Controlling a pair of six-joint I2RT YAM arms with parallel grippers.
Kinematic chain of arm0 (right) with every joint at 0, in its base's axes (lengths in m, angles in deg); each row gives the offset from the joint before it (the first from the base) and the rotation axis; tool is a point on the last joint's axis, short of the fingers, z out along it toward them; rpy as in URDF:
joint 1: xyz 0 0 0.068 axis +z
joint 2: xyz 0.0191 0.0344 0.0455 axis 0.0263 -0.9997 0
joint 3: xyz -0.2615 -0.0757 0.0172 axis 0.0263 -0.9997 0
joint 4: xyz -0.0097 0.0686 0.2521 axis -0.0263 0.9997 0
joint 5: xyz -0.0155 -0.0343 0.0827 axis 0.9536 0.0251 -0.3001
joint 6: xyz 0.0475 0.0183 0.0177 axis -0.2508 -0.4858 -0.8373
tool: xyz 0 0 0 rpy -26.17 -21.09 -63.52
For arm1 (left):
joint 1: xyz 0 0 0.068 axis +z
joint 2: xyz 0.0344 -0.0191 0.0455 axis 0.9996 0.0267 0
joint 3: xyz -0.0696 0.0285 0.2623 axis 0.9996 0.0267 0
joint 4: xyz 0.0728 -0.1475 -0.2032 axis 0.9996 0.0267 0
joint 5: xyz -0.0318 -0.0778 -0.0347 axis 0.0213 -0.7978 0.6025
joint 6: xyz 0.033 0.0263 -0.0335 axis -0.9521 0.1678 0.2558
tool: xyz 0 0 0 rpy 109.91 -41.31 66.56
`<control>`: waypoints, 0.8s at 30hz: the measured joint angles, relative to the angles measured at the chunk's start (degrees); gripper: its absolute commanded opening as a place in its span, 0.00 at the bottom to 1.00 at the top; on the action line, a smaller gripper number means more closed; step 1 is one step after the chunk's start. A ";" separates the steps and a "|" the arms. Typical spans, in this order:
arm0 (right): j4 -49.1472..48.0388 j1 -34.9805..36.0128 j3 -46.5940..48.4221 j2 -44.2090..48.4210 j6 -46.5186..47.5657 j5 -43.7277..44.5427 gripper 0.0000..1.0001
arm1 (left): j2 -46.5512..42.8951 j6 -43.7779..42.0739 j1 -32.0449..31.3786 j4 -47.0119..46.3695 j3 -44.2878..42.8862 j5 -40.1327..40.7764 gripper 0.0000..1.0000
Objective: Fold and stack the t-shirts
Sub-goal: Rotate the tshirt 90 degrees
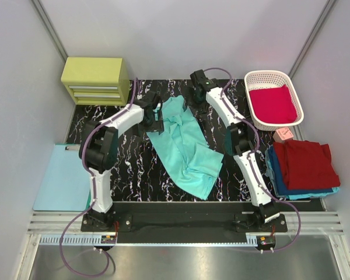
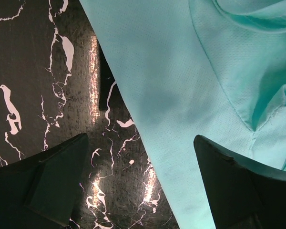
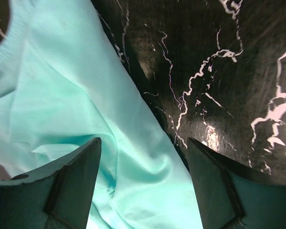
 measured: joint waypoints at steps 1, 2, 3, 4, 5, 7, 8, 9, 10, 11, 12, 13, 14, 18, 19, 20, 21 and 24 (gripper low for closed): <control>-0.02 0.13 -0.37 -0.52 0.00 -0.26 0.78 | 0.17 0.02 0.00 0.04 0.00 0.00 0.98; -0.02 0.17 -0.66 -0.87 0.00 -0.37 0.78 | 0.35 0.04 0.00 0.09 0.00 0.00 0.98; 0.04 0.24 -0.98 -1.31 0.00 -0.63 0.77 | 0.66 0.17 0.00 0.07 0.00 -0.02 0.97; -0.02 0.24 -1.38 -1.64 0.00 -0.79 0.76 | 0.85 0.17 0.00 0.09 0.00 -0.02 0.97; -0.07 0.28 -1.79 -1.84 -0.07 -0.92 0.75 | 1.36 0.20 0.00 0.13 0.00 -0.04 0.97; -0.55 0.26 -1.88 -1.84 0.04 -1.25 0.70 | 1.75 0.20 0.00 0.20 -0.02 -0.09 0.96; -0.72 0.26 -2.14 -1.84 0.04 -1.29 0.59 | 1.95 0.20 0.00 0.24 -0.02 -0.11 0.96; -0.90 0.26 -2.40 -1.79 0.09 -1.29 0.54 | 2.25 0.17 0.00 0.33 -0.07 -0.20 0.96; -1.14 0.24 -2.69 -1.75 0.04 -1.31 0.48 | 2.64 0.17 0.00 0.48 -0.24 -0.26 0.95; -1.40 0.22 -3.08 -1.75 0.20 -1.22 0.40 | 3.10 0.15 0.00 0.70 -0.61 -0.31 0.93; -1.51 0.17 -3.41 -1.60 0.31 -1.25 0.34 | 3.54 0.13 0.00 0.81 -0.96 -0.37 0.91; -1.64 0.09 -3.78 -1.55 0.28 -1.14 0.29 | 4.28 -0.07 0.00 1.11 -1.70 -0.50 0.85; -1.81 -0.02 -4.24 -1.42 0.24 -1.09 0.26 | 5.18 -0.26 0.00 1.55 -2.80 -0.68 0.82; -2.58 -0.50 -6.75 -0.26 0.07 -0.11 0.00 | 9.18 -1.57 0.15 2.82 -8.74 -2.27 0.60; -2.80 -0.61 -7.45 0.09 0.00 0.20 0.00 | 10.32 -1.92 0.20 3.32 -10.47 -2.91 0.55; -2.93 -0.68 -8.09 0.46 0.02 0.50 0.00 | 11.47 -2.38 0.22 3.78 -12.37 -3.54 0.48; -2.97 -0.76 -8.66 0.79 0.00 0.92 0.00 | 12.52 -2.73 0.22 3.98 -14.01 -3.98 0.46; -2.97 -1.20 -10.45 1.86 0.00 2.34 0.00 | 15.87 -3.96 0.22 4.81 -19.61 -5.22 0.43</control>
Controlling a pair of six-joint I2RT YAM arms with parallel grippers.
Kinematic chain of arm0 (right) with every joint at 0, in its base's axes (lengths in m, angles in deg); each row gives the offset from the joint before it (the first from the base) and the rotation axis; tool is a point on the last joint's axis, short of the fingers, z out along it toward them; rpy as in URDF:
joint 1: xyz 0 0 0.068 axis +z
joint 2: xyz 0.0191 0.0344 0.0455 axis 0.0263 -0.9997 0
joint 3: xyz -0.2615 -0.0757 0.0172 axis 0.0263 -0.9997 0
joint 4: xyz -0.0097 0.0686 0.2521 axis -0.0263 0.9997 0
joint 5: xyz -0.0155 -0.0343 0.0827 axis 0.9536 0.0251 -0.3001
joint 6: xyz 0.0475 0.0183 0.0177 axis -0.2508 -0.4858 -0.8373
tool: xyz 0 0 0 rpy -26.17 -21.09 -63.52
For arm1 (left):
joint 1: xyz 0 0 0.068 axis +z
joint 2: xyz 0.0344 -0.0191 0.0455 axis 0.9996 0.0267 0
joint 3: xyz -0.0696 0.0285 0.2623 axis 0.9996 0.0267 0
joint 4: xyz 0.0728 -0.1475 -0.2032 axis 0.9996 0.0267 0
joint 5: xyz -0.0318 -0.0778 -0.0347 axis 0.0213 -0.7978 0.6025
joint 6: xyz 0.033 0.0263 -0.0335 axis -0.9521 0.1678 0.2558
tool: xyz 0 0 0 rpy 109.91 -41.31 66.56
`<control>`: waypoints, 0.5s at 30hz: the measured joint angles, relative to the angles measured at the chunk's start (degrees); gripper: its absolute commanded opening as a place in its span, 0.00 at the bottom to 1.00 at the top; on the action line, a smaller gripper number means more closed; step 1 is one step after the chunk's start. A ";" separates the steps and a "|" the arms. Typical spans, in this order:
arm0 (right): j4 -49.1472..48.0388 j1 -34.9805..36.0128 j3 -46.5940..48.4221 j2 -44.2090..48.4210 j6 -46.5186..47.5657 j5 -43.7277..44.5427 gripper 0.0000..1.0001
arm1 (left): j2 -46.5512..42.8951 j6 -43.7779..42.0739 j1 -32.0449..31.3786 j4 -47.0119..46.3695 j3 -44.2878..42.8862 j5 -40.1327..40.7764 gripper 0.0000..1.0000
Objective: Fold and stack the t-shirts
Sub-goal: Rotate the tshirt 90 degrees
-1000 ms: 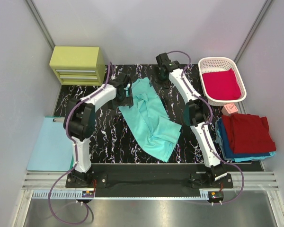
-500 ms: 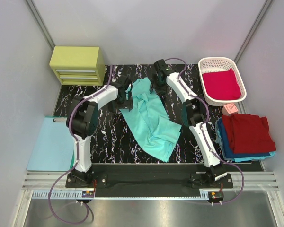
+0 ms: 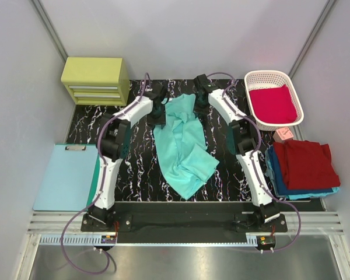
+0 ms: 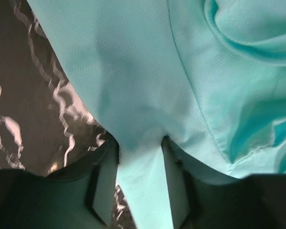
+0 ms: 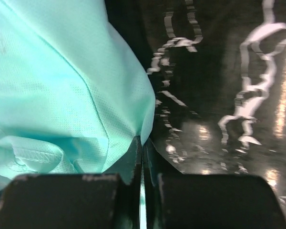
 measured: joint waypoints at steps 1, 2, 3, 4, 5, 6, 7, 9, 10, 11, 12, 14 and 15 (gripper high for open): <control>-0.04 -0.26 -0.74 0.42 -0.04 0.57 0.00 | 1.22 -0.48 0.00 0.37 -2.01 -0.28 0.43; 0.00 -0.57 -1.57 0.94 -0.07 1.14 0.00 | 2.36 -0.85 0.00 0.90 -3.98 -0.48 0.44; 0.04 -0.90 -2.27 1.36 -0.20 1.55 0.00 | 4.00 -1.42 0.02 1.77 -6.93 -0.74 0.47; 0.00 -1.29 -3.06 1.79 -0.35 2.10 0.00 | 5.46 -1.97 0.04 2.43 -9.42 -0.90 0.48; 0.04 -1.77 -3.87 2.27 -0.48 2.51 0.00 | 7.10 -2.49 0.04 3.04 -12.37 -1.11 0.50; 0.09 -2.32 -4.66 2.73 -0.68 2.78 0.00 | 8.57 -3.06 0.07 3.17 -14.84 -1.29 0.54; 0.11 -2.89 -5.42 3.17 -0.87 3.10 0.00 | 9.94 -3.48 0.11 3.67 -17.27 -1.51 0.56; 0.31 -4.15 -6.49 3.80 -1.09 3.58 0.00 | 12.15 -4.07 0.20 4.20 -21.29 -2.08 0.57; 0.37 -4.68 -6.58 3.87 -1.16 3.61 0.00 | 13.18 -4.42 0.31 4.44 -23.12 -2.54 0.58; 0.42 -5.35 -6.58 3.87 -1.27 3.56 0.00 | 14.10 -4.68 0.44 4.59 -24.74 -3.04 0.59; 0.44 -6.01 -6.54 3.87 -1.31 3.56 0.00 | 14.88 -4.90 0.61 4.63 -26.16 -3.65 0.60; 0.81 -7.37 -6.01 3.80 -1.33 3.45 0.00 | 15.78 -5.01 1.07 4.46 -27.80 -4.72 0.62; 1.27 -8.07 -5.40 3.48 -1.36 3.43 0.12 | 15.91 -5.01 1.29 4.44 -28.00 -5.20 0.63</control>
